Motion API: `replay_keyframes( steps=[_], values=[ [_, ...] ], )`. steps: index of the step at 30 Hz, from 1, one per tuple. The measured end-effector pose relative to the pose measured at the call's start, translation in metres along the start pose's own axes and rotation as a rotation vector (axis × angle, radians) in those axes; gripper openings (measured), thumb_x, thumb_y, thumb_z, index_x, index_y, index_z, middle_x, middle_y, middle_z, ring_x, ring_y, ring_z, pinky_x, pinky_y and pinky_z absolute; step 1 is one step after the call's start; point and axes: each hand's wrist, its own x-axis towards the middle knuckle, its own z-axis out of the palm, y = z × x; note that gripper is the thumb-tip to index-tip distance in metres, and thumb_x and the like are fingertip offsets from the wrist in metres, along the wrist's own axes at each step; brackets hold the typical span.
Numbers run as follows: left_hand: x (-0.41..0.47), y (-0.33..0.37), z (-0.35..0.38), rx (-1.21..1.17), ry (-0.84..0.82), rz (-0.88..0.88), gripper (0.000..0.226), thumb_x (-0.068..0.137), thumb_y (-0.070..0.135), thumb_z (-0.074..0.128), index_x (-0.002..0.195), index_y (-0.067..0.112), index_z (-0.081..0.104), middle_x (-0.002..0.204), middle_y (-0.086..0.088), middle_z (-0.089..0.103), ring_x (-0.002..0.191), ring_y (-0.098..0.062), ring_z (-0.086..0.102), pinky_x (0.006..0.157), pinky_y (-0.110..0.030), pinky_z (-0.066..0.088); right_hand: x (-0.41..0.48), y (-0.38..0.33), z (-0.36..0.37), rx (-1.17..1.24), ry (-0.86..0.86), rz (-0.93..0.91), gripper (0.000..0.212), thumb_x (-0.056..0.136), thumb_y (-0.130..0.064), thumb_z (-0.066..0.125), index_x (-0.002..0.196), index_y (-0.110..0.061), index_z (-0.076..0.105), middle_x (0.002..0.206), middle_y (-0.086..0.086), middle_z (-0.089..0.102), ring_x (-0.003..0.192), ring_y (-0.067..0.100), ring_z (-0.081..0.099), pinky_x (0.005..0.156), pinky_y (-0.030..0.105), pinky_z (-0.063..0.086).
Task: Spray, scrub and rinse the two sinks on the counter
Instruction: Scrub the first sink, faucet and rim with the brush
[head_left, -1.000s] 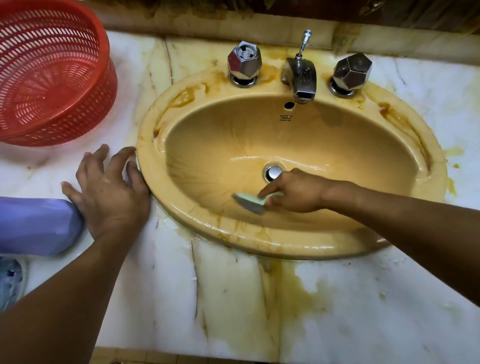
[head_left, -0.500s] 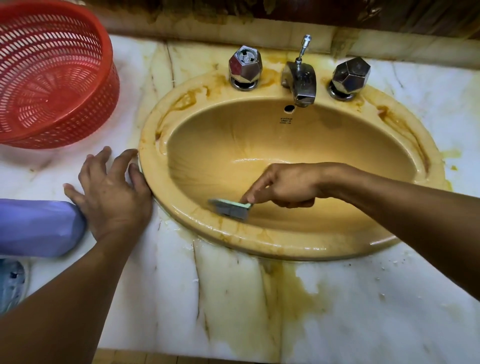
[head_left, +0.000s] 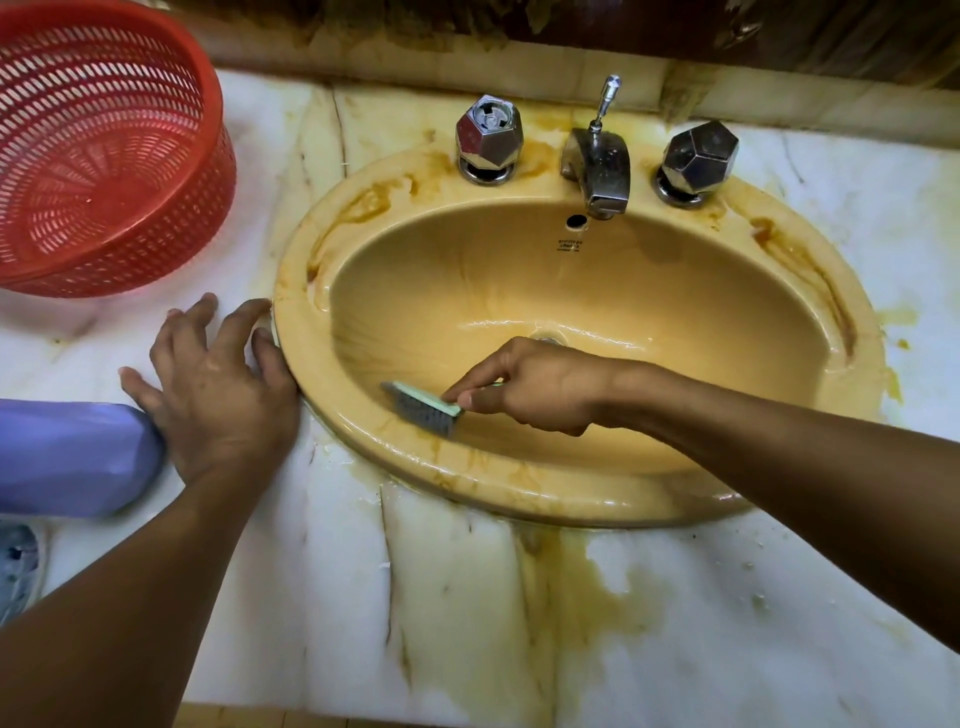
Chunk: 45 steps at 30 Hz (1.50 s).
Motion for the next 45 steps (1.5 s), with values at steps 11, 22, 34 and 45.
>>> replay_keyframes(
  steps=[11, 22, 34, 45],
  values=[
    [0.0, -0.001, 0.001, -0.006, 0.009, 0.002, 0.036, 0.103, 0.037, 0.043, 0.132, 0.035, 0.063, 0.154, -0.002, 0.046, 0.15, -0.027, 0.03, 0.119, -0.068, 0.013, 0.004, 0.059, -0.051, -0.891, 0.202, 0.141, 0.034, 0.102, -0.042, 0.041, 0.125, -0.044, 0.067, 0.118, -0.004, 0.069, 0.1, 0.023, 0.059, 0.076, 0.035, 0.051],
    [0.001, -0.001, 0.001, -0.002, 0.016, 0.01, 0.035, 0.102, 0.036, 0.044, 0.131, 0.034, 0.064, 0.153, -0.003, 0.047, 0.147, -0.028, 0.033, 0.118, -0.068, 0.016, 0.009, 0.065, -0.038, -0.85, 0.228, 0.127, 0.034, 0.105, -0.042, 0.04, 0.128, -0.044, 0.065, 0.119, 0.003, 0.068, 0.095, 0.025, 0.057, 0.075, 0.035, 0.046],
    [0.002, -0.001, 0.0, -0.003, 0.008, 0.002, 0.036, 0.102, 0.036, 0.043, 0.132, 0.036, 0.063, 0.153, -0.002, 0.046, 0.148, -0.026, 0.032, 0.119, -0.067, 0.012, -0.021, 0.058, -0.095, -1.005, -0.092, 0.407, 0.033, 0.094, -0.047, 0.055, 0.118, -0.033, 0.073, 0.122, -0.002, 0.07, 0.1, 0.021, 0.064, 0.083, 0.035, 0.057],
    [0.002, -0.001, 0.0, 0.005, 0.006, 0.021, 0.035, 0.102, 0.033, 0.045, 0.132, 0.034, 0.063, 0.152, -0.004, 0.046, 0.147, -0.029, 0.033, 0.117, -0.07, 0.014, -0.053, 0.084, -0.061, -0.712, -0.047, 0.291, 0.03, 0.098, -0.045, 0.055, 0.122, -0.046, 0.071, 0.128, -0.012, 0.068, 0.114, 0.02, 0.063, 0.097, 0.039, 0.053]
  ],
)
